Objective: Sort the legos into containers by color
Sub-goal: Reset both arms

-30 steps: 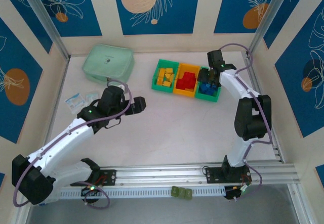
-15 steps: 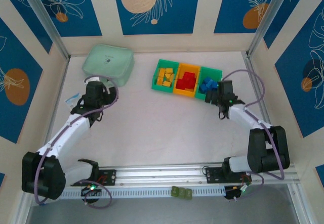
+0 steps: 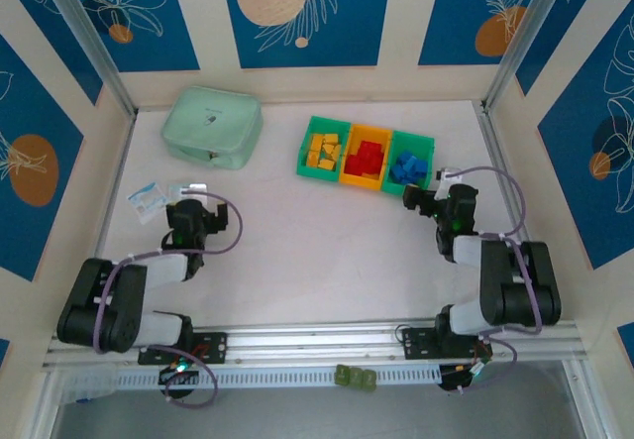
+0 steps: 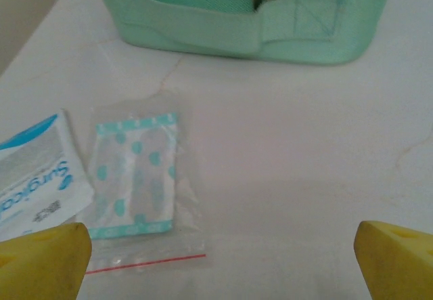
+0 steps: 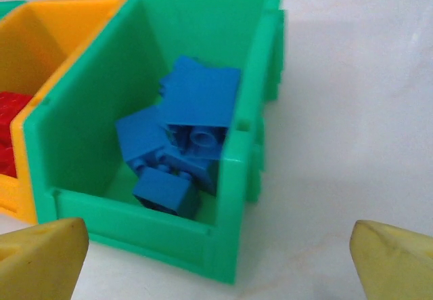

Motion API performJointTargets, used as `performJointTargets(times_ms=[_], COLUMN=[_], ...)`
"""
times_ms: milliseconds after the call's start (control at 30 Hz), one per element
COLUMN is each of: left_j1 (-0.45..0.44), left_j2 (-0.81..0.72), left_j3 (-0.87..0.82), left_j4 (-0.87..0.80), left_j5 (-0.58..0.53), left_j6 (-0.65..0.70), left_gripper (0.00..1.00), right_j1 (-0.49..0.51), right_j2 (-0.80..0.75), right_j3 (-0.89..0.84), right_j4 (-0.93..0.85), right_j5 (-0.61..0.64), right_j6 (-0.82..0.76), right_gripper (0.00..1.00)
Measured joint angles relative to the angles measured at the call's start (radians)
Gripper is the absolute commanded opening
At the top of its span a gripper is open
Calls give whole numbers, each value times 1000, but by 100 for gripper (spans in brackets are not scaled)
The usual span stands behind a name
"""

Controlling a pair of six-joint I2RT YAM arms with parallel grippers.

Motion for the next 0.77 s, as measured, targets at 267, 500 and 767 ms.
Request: performJointTargets(times_ms=[267,500,767], left_j1=[14,52,52], left_j2=[212,212,212], left_j3=[-2,23,23], left_j4=[296,330,332], left_j5=[74,74,76], left_j6=[63,43,43], left_gripper=[99,99,99], right_j1=[36,41,41], right_j2=[65,65,65], right_j3=[21,24,25], right_j4=[37,48,48], right_j5=[-31,-34,-34], right_j6=[-28,-29,-29], right_gripper=[99,99,99])
